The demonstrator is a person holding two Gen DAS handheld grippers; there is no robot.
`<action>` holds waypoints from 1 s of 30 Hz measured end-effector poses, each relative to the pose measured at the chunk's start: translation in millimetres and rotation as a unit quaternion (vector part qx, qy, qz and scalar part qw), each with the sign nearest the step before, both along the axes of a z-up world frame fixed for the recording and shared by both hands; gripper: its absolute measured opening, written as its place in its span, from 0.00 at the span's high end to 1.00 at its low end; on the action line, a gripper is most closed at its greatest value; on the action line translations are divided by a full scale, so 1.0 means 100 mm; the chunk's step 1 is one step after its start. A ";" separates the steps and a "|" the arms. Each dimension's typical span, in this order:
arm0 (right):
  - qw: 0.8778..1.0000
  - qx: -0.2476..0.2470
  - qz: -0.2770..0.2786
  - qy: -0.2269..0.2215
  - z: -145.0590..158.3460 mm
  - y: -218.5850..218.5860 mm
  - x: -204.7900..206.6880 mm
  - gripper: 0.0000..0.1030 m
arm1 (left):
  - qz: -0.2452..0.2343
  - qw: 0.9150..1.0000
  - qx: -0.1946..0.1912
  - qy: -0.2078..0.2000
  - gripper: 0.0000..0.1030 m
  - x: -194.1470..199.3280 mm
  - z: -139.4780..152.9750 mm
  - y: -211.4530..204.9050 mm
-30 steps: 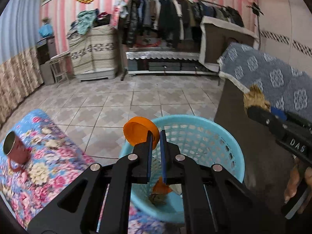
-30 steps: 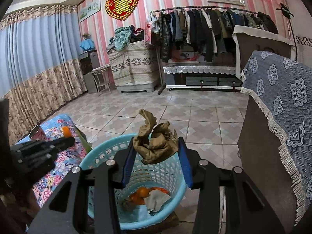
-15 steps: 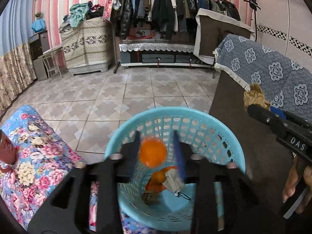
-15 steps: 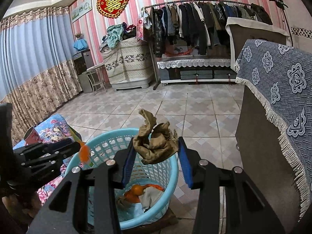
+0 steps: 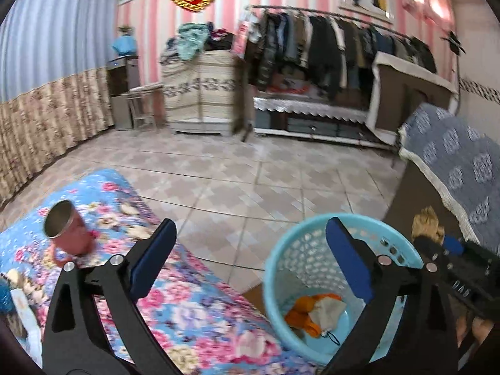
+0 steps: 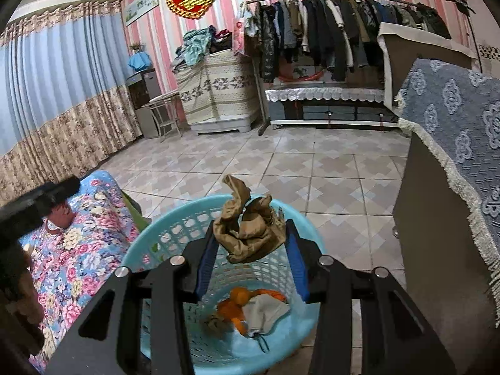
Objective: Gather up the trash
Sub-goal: 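Carry the paper bag and orange piece over the blue basket and open both tools, then move both open tools back over the items on the bed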
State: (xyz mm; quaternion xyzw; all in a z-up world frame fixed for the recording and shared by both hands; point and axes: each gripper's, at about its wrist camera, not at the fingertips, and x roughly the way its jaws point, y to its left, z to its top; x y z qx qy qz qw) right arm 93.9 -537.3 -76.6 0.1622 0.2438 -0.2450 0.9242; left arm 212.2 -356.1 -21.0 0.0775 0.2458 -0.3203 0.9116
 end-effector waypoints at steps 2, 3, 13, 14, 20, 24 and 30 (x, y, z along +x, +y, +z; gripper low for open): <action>1.000 0.001 0.007 0.003 -0.02 0.05 0.11 0.59 | 0.016 1.000 -0.008 -0.006 0.05 0.02 0.07 0.12; 1.000 0.002 0.008 0.004 -0.03 0.07 0.15 0.58 | 0.025 1.000 -0.011 -0.011 0.05 0.01 0.10 0.19; 1.000 -0.005 0.006 0.009 -0.09 0.25 0.39 0.24 | 0.082 0.996 0.000 -0.035 0.05 -0.03 0.18 0.82; 1.000 -0.007 0.006 0.009 -0.08 0.26 0.39 0.22 | 0.090 0.995 -0.002 -0.035 0.05 -0.03 0.19 0.92; 1.000 -0.015 0.005 0.008 0.00 0.39 0.39 0.09 | 0.133 0.990 -0.005 -0.047 0.05 -0.04 0.27 1.42; 1.000 -0.026 -0.001 0.005 0.08 0.52 0.39 0.05 | 0.154 0.987 -0.007 -0.052 0.05 -0.07 0.34 1.73; 0.999 -0.031 0.018 -0.004 0.19 0.81 0.46 0.04 | 0.192 0.980 -0.002 -0.054 0.05 -0.10 0.37 2.26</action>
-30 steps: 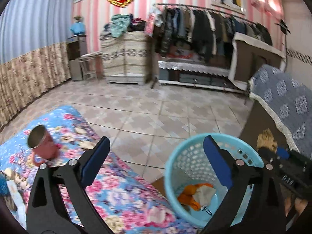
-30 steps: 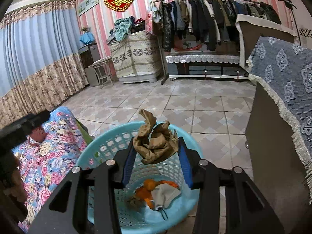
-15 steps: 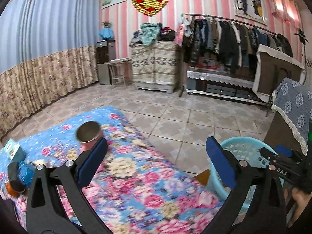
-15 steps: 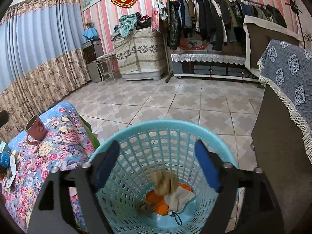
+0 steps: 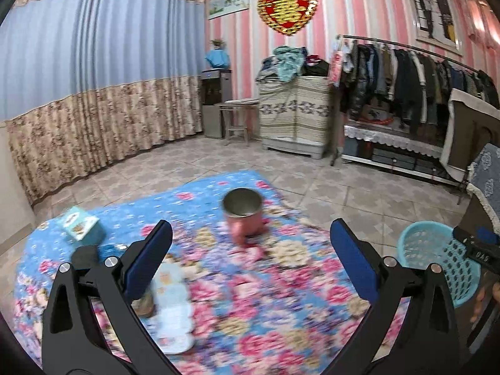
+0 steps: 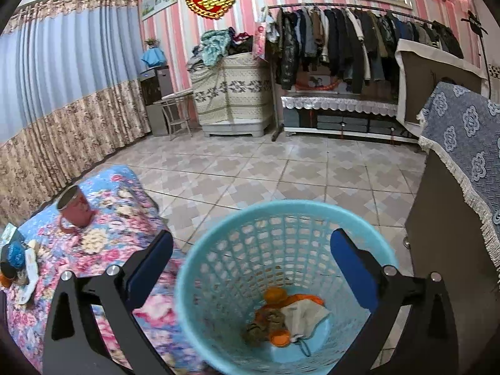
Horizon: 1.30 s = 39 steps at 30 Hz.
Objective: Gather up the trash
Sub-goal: 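Move both open tools back over the items on the bed, then grasp the white printed card with the right tool while the left tool grasps the orange peel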
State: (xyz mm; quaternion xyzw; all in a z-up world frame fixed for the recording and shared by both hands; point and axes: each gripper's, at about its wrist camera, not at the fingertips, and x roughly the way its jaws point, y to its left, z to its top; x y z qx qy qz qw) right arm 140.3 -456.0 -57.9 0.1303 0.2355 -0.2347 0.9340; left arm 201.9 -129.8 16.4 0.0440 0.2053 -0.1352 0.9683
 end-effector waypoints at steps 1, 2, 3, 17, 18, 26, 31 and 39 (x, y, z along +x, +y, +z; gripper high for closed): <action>1.000 -0.003 0.004 -0.002 0.02 0.07 0.02 0.04 | 0.009 1.000 -0.001 0.000 0.05 0.00 0.00 0.11; 1.000 -0.006 0.007 -0.004 0.04 0.12 0.03 0.04 | 0.017 1.000 -0.003 0.001 0.05 -0.01 0.00 0.23; 1.000 -0.007 0.014 -0.007 0.06 0.20 0.06 0.04 | 0.023 1.000 -0.005 0.001 0.05 -0.01 0.01 0.31; 0.990 -0.020 0.137 0.008 -0.06 1.45 0.61 0.04 | 0.153 0.988 -0.017 0.023 0.05 -0.13 -0.24 1.85; 0.988 -0.021 0.153 0.017 -0.12 1.60 0.68 0.04 | 0.166 0.986 -0.017 0.031 0.05 -0.12 -0.30 2.00; 0.964 -0.012 0.258 0.064 -0.41 2.59 1.07 0.04 | 0.228 0.971 -0.025 0.064 0.05 -0.09 -0.66 2.79; 0.949 -0.014 0.303 0.087 -0.53 3.15 1.22 0.05 | 0.245 0.967 -0.031 0.070 0.05 -0.11 -0.76 3.06; 0.938 -0.016 0.318 0.138 -0.75 3.68 1.34 0.05 | 0.248 0.965 -0.031 0.081 0.05 -0.11 -0.88 3.24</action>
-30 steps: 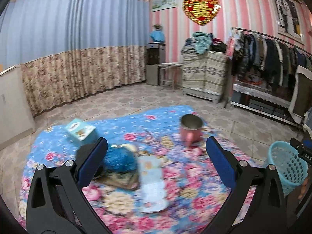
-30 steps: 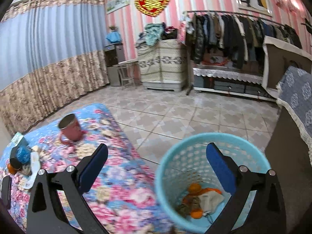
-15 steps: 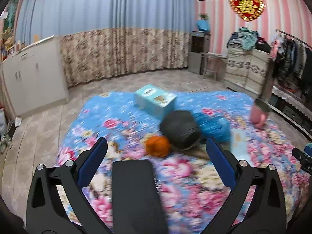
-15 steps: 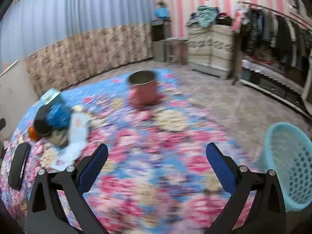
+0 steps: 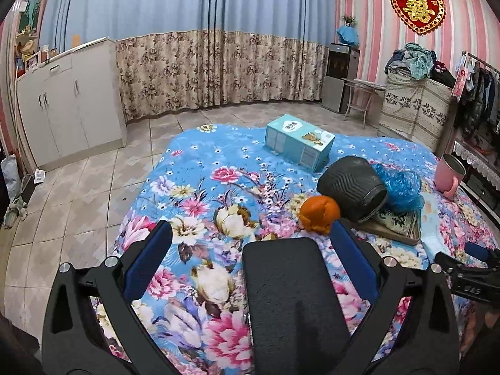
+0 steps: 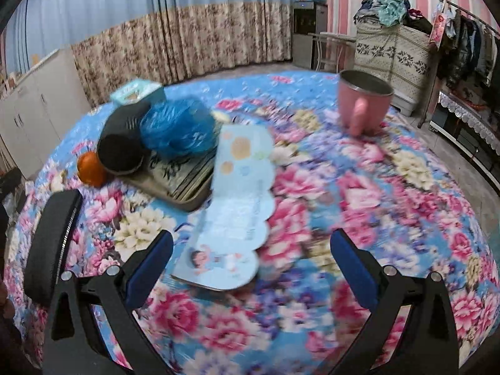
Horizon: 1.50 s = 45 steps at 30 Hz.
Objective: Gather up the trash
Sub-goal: 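Grasp the white printed card with the right tool while the left tool grasps the orange peel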
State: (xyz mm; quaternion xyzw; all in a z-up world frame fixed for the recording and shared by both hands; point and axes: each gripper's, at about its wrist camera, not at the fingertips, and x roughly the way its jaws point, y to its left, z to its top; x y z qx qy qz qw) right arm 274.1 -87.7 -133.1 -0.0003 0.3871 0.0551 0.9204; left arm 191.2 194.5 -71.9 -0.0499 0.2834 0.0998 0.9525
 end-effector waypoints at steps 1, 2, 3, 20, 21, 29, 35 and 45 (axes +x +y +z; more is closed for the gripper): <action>1.000 -0.002 0.001 0.006 -0.01 0.02 0.01 0.06 | -0.001 1.000 -0.001 0.000 0.05 0.00 -0.01 0.00; 1.000 -0.005 0.003 0.015 -0.04 0.05 0.03 0.08 | -0.001 1.000 -0.003 0.001 0.05 -0.01 -0.01 0.01; 1.000 -0.006 0.004 0.020 -0.05 0.06 0.04 0.12 | -0.002 1.000 -0.004 0.002 0.05 -0.01 -0.02 0.01; 0.999 0.031 0.009 -0.001 0.09 -0.50 -0.06 0.50 | -0.040 0.999 -0.002 0.006 0.05 0.18 0.04 -0.45; 1.000 0.031 0.005 -0.005 0.10 -0.54 -0.07 0.50 | -0.042 0.999 0.000 0.007 0.05 0.21 0.02 -0.46; 0.998 0.046 -0.028 -0.022 0.22 -0.92 -0.07 0.50 | -0.067 0.994 -0.034 0.081 0.14 0.71 -0.22 -0.49; 0.997 0.057 -0.041 -0.024 0.21 -1.05 -0.02 0.50 | -0.086 0.985 -0.054 0.141 0.28 0.99 -0.35 -0.49; 0.997 0.060 -0.049 -0.032 0.23 -1.15 -0.07 0.50 | -0.099 0.980 -0.022 0.174 0.58 1.32 -0.43 -0.52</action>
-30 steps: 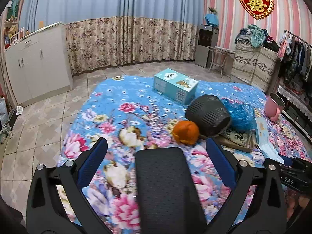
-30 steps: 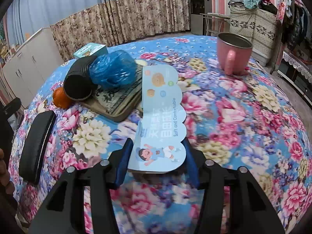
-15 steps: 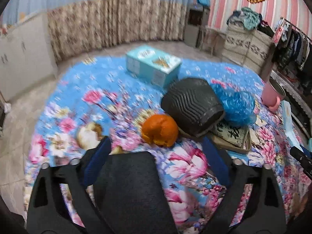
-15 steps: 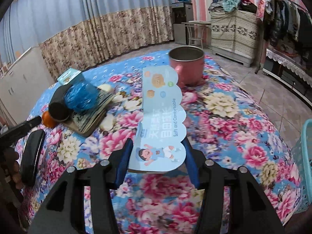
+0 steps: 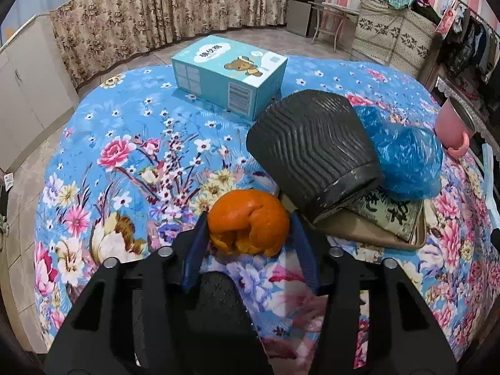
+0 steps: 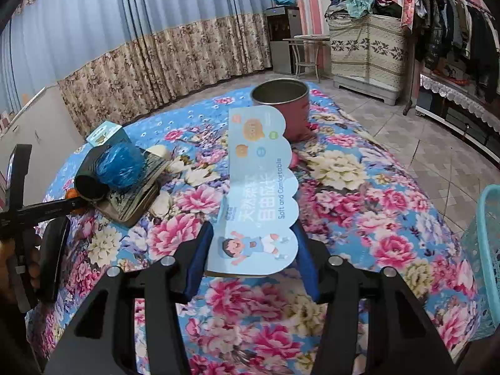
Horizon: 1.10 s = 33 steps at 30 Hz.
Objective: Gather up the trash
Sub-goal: 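Grasp the white printed card with the right tool while the left tool grasps the orange peel, then carry the card and orange peel over the blue basket and open both tools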
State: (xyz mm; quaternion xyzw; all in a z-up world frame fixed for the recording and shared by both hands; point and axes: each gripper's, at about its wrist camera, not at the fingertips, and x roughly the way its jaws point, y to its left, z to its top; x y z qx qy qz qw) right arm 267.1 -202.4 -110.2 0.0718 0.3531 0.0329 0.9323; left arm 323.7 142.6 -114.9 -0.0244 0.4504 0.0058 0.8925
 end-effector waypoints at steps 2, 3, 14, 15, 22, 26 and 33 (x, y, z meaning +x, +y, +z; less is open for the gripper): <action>1.000 0.001 -0.004 -0.003 0.02 -0.05 -0.03 0.50 | -0.001 1.000 -0.001 0.000 0.62 0.00 0.02 0.01; 1.000 0.002 -0.007 -0.005 0.04 -0.09 -0.05 0.50 | 0.000 1.000 0.001 -0.001 0.64 -0.02 0.03 0.00; 0.998 -0.005 -0.037 -0.043 0.33 -0.55 -0.38 0.50 | 0.004 0.996 -0.004 -0.086 0.67 -0.66 0.50 -0.34; 0.998 -0.004 -0.043 -0.048 0.37 -0.63 -0.43 0.50 | -0.004 0.995 -0.005 -0.099 0.67 -0.72 0.58 -0.47; 0.992 -0.015 -0.099 -0.071 0.61 -1.27 -0.87 0.50 | -0.085 0.983 -0.021 -0.162 0.67 -0.90 0.98 -1.51; 0.985 -0.031 -0.146 -0.080 0.72 -1.74 -1.20 0.50 | -0.149 0.972 -0.039 -0.177 0.67 -0.92 1.11 -2.27; 0.972 -0.044 -0.216 -0.084 0.82 -2.47 -1.66 0.50 | -0.244 0.949 -0.073 -0.187 0.67 -1.08 1.18 -3.38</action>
